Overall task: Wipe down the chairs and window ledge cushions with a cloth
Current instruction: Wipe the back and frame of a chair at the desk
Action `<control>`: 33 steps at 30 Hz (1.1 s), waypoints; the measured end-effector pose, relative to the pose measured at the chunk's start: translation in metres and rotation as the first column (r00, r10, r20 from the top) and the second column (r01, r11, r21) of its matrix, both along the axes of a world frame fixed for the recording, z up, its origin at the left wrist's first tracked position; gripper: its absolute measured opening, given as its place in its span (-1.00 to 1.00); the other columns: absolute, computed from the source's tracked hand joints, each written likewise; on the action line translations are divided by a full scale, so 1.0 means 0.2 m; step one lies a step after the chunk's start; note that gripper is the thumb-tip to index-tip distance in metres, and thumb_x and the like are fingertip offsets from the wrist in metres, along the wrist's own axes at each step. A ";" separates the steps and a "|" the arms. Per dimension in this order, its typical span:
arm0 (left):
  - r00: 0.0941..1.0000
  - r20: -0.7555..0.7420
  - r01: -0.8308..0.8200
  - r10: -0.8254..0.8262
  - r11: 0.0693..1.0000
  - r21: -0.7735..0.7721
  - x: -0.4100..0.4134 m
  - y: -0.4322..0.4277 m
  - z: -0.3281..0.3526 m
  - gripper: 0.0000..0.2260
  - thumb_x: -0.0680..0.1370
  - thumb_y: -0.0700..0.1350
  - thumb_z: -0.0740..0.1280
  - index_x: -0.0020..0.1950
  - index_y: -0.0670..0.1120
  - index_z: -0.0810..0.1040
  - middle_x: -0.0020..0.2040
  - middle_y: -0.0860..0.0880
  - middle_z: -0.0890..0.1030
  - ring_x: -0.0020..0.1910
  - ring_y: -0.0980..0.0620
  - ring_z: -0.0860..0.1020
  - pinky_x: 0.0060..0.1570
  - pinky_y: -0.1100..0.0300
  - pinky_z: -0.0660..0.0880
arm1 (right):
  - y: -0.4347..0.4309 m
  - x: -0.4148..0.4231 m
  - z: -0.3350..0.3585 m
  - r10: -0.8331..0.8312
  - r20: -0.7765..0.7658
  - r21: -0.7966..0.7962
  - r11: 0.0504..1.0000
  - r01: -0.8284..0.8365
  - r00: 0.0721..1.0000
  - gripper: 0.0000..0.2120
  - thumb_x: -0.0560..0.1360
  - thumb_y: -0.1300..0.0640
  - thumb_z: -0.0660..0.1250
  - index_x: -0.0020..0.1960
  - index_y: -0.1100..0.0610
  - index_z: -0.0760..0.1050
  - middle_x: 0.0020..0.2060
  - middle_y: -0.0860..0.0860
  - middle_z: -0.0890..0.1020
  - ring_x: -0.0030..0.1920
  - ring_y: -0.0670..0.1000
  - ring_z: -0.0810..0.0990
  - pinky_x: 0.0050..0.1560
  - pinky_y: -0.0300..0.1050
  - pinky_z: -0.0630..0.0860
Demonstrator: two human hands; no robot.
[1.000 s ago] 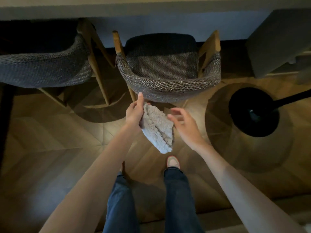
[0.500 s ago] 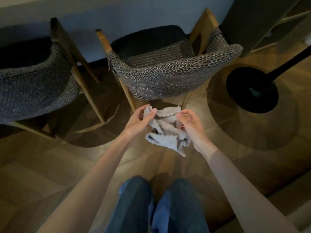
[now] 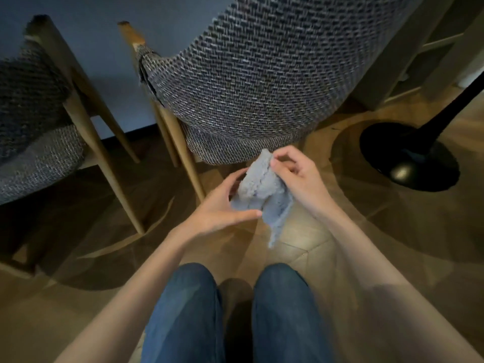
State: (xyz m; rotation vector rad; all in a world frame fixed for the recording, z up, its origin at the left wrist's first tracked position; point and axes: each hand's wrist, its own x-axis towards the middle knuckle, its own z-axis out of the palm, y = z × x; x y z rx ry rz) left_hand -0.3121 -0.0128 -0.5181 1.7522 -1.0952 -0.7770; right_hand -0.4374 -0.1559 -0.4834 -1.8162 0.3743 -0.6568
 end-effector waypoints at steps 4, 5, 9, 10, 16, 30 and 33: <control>0.995 0.082 -0.053 0.058 0.996 -0.068 -0.03 -0.02 -0.06 -0.60 0.49 -0.23 0.41 0.28 -0.06 0.42 0.11 -0.03 0.61 0.11 0.08 0.58 0.18 0.02 0.51 | -0.05 -0.02 -0.07 -0.065 0.051 -0.120 0.990 0.070 0.997 -0.94 0.59 0.11 0.25 -0.04 -0.03 0.46 -0.30 -0.14 0.55 -0.30 -0.19 0.48 -0.28 -0.28 0.36; 0.996 0.072 -0.052 0.058 0.995 -0.080 -0.04 -0.02 -0.06 -0.72 0.52 -0.25 0.36 0.21 -0.08 0.46 0.06 -0.03 0.62 0.07 0.08 0.59 0.13 0.03 0.52 | -0.06 -0.03 -0.09 -0.102 0.069 -0.124 0.986 0.110 0.992 -0.94 0.60 0.11 0.25 -0.04 -0.03 0.46 -0.31 -0.06 0.54 -0.31 -0.14 0.46 -0.29 -0.21 0.34; 0.990 -0.019 -0.139 0.138 0.983 -0.122 -0.07 0.00 0.04 -0.92 0.60 -0.23 0.23 0.05 -0.16 0.50 -0.04 -0.10 0.59 -0.04 0.00 0.56 0.05 0.03 0.48 | -0.09 -0.08 -0.10 -0.219 -0.077 -0.006 0.976 0.219 0.973 -0.85 0.56 -0.04 0.29 0.09 -0.04 0.45 -0.19 0.02 0.57 -0.20 -0.07 0.52 -0.23 -0.17 0.41; 0.980 -0.080 -0.189 0.180 0.975 -0.114 -0.08 0.00 0.06 -0.90 0.61 -0.22 0.21 0.06 -0.18 0.50 -0.01 -0.15 0.59 -0.02 -0.04 0.56 0.09 -0.02 0.48 | -0.10 -0.10 -0.09 -0.178 -0.197 0.041 0.981 0.190 0.964 -0.75 0.52 -0.09 0.32 0.15 -0.03 0.42 -0.10 -0.05 0.60 -0.14 -0.12 0.58 -0.20 -0.26 0.45; 0.770 -0.602 -0.317 0.212 0.946 -0.073 -0.08 -0.01 0.19 -0.84 0.62 -0.14 0.20 0.13 -0.17 0.49 0.00 -0.15 0.64 -0.07 -0.03 0.62 -0.01 0.10 0.56 | -0.09 -0.26 -0.18 0.227 -0.471 0.140 0.973 -0.182 0.853 -0.87 0.47 0.15 0.45 0.01 0.12 0.63 -0.17 -0.15 0.70 -0.15 -0.26 0.60 -0.12 -0.42 0.46; 0.909 0.036 -0.415 0.414 0.909 0.041 0.09 0.10 -0.01 -0.82 0.53 -0.02 0.37 0.07 -0.08 0.57 -0.06 0.05 0.56 -0.01 0.09 0.54 -0.14 0.33 0.44 | -0.14 -0.26 0.04 -0.183 -0.029 0.448 0.877 0.177 0.983 -0.93 0.61 0.23 0.18 0.01 0.17 0.44 -0.10 0.11 0.56 -0.07 0.07 0.55 -0.02 -0.08 0.46; 0.830 -0.262 -0.480 0.493 0.870 0.116 0.07 0.09 -0.10 -0.51 0.51 0.15 0.32 0.35 -0.08 0.40 0.19 -0.02 0.45 0.22 -0.05 0.44 0.20 0.01 0.46 | -0.15 -0.26 0.08 -0.176 0.107 0.616 0.784 0.074 0.978 -0.92 0.62 0.25 0.14 0.01 0.18 0.41 -0.10 0.08 0.57 -0.06 0.02 0.59 -0.07 -0.10 0.55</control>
